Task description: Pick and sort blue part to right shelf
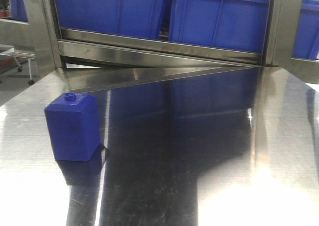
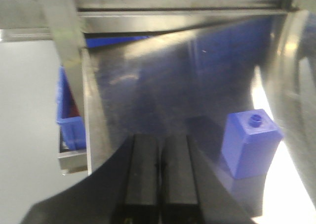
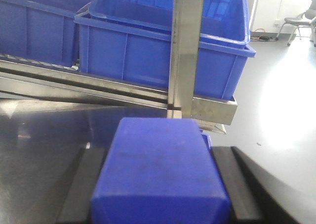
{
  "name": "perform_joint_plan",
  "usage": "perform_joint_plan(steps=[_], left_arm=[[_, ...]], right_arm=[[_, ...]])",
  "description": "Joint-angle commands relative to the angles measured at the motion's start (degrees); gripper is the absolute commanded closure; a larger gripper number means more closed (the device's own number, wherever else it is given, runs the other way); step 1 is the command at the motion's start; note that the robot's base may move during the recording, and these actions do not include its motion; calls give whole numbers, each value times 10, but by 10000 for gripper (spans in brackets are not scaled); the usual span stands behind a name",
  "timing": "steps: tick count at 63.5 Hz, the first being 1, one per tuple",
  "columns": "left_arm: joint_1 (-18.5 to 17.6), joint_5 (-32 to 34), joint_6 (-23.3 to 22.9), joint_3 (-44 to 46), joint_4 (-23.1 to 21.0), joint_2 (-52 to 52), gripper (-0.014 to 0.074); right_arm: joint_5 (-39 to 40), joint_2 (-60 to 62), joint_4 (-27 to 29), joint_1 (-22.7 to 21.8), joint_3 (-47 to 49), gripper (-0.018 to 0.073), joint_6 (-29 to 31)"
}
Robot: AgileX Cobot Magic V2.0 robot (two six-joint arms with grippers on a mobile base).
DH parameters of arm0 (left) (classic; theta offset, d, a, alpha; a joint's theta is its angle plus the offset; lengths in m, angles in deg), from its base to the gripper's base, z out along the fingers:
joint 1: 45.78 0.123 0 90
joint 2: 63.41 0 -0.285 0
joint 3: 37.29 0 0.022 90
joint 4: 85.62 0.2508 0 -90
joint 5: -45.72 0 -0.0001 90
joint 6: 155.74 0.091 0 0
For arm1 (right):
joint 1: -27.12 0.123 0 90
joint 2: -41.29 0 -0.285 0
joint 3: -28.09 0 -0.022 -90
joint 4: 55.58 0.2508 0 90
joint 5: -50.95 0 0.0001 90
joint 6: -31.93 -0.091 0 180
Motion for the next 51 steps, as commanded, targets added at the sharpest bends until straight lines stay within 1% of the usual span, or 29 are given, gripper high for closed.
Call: perform_joint_plan(steps=[1,4,9,10,15,18,20,24,28,33,45,47,51], left_arm=[[-18,49,-6,35,-1,-36,398],[-26,54,-6,46,-1,-57,317],[-41,60,-6,62,2,-92,140],[-47,61,-6,70,7,-106,76],[-59,61,-9,95,7,-142,-48],[-63,54,-43,113,7,-173,-107],[-66,52,-72,126,9,-188,-112],[-72,50,-115,156,18,-228,-94],[-76,36,-145,183,19,-265,-86],[-84,3,-182,224,19,-311,-86],[-99,-145,-269,343,22,-426,-86],[-102,-175,-293,362,22,-449,-86],[-109,-213,-317,396,24,-478,-86]], right_arm=[[55,-4,-7,-5,16,134,7],[55,-4,-7,-5,16,134,7],[55,-4,-7,-5,16,134,7],[55,-4,-7,-5,16,134,7],[55,-4,-7,-5,16,134,7],[55,-4,-7,-5,16,134,7],[55,-4,-7,-5,16,134,7],[55,-4,-7,-5,16,134,7],[55,-4,-7,-5,16,134,7],[55,-4,-7,-5,16,134,7],[55,-4,-7,-5,16,134,7],[55,-4,-7,-5,16,134,7],[55,-4,-7,-5,16,134,7]])
